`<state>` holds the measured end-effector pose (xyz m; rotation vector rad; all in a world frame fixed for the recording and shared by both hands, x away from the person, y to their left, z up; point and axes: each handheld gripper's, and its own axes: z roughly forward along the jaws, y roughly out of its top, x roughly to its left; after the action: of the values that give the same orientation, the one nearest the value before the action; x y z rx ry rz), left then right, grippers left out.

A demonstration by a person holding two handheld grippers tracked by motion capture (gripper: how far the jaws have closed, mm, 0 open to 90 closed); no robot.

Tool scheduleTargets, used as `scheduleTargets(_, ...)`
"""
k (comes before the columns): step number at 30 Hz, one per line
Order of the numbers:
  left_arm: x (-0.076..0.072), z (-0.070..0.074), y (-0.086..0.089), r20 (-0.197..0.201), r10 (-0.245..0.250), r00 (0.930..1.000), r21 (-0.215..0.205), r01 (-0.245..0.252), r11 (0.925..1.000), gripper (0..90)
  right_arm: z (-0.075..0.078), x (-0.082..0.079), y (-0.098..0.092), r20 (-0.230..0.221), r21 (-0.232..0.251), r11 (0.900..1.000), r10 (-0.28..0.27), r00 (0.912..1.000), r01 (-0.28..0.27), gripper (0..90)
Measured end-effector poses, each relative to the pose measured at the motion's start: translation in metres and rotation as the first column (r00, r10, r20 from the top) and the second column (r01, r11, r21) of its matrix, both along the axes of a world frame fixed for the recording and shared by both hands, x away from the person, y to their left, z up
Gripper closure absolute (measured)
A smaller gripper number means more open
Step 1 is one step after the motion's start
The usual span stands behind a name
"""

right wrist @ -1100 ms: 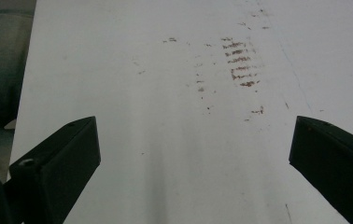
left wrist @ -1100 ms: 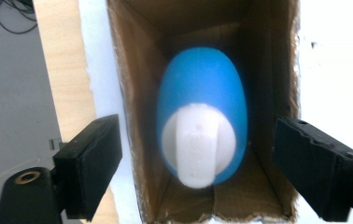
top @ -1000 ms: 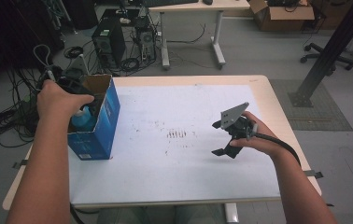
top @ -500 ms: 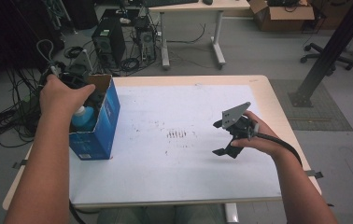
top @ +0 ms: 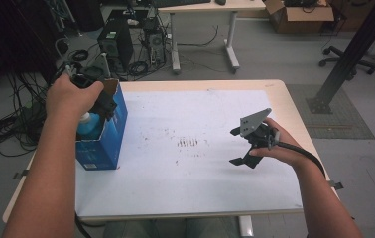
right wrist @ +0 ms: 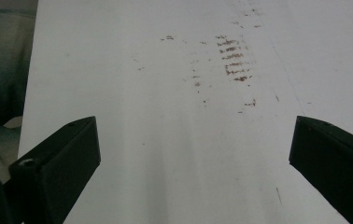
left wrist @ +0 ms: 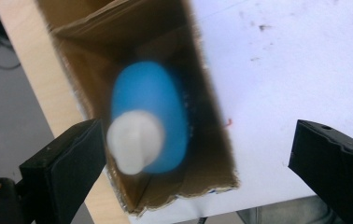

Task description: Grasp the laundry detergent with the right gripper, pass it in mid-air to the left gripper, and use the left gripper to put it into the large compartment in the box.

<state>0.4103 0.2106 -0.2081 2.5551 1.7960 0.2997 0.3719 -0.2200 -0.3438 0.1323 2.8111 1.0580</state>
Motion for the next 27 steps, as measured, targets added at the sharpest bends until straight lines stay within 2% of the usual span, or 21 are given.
scheduleTargets(6,0.001,0.012,-0.015,0.011,-0.098,0.9951,-0.011,0.098,0.9951,4.3,0.007,0.001,-0.003,0.005,-0.023,1.0,0.002,1.0,-0.002,2.0)
scheduleTargets(9,0.002,0.018,-0.024,0.011,-0.154,0.988,-0.023,0.154,0.9877,4.3,0.011,0.002,-0.003,0.007,-0.044,0.999,0.002,1.0,-0.002,2.1)
scheduleTargets(12,0.003,0.022,-0.03,0.008,-0.19,0.9817,-0.033,0.191,0.9811,4.4,0.018,0.004,-0.003,0.011,-0.064,0.998,0.009,0.9999,-0.008,2.1)
scheduleTargets(15,0.005,0.027,-0.037,0.011,-0.242,0.9703,-0.022,0.242,0.97,4.4,0.025,0.007,-0.002,0.015,-0.084,0.996,0.017,0.9997,-0.016,2.2)
scheduleTargets(20,0.005,0.027,-0.048,0.014,-0.334,0.9426,-0.023,0.334,0.9424,4.4,0.041,0.014,0.002,0.013,-0.141,0.989,0.036,0.9993,-0.034,2.5)
scheduleTargets(22,0.005,0.027,-0.052,0.006,-0.37,0.9289,-0.009,0.37,0.9288,4.4,0.046,0.016,0.004,0.017,-0.159,0.986,0.042,0.999,-0.039,2.5)
scheduleTargets(23,0.005,0.026,-0.054,0.005,-0.389,0.9211,-0.007,0.389,0.921,4.4,0.049,0.016,0.005,0.017,-0.166,0.985,0.047,0.9988,-0.043,2.6)
scheduleTargets(24,0.005,0.025,-0.056,-0.003,-0.418,0.9084,0.0,0.418,0.9084,4.4,0.051,0.017,0.006,0.015,-0.173,0.984,0.055,0.9984,-0.051,2.6)
scheduleTargets(26,0.004,0.025,-0.059,-0.005,-0.45,0.8929,0.0,0.45,0.8929,4.4,0.056,0.018,0.008,0.013,-0.194,0.979,0.067,0.9977,-0.063,2.6)
scheduleTargets(27,0.003,0.024,-0.061,-0.012,-0.472,0.8817,-0.001,0.472,0.8818,4.4,0.057,0.019,0.009,0.013,-0.202,0.977,0.073,0.9973,-0.069,2.6)
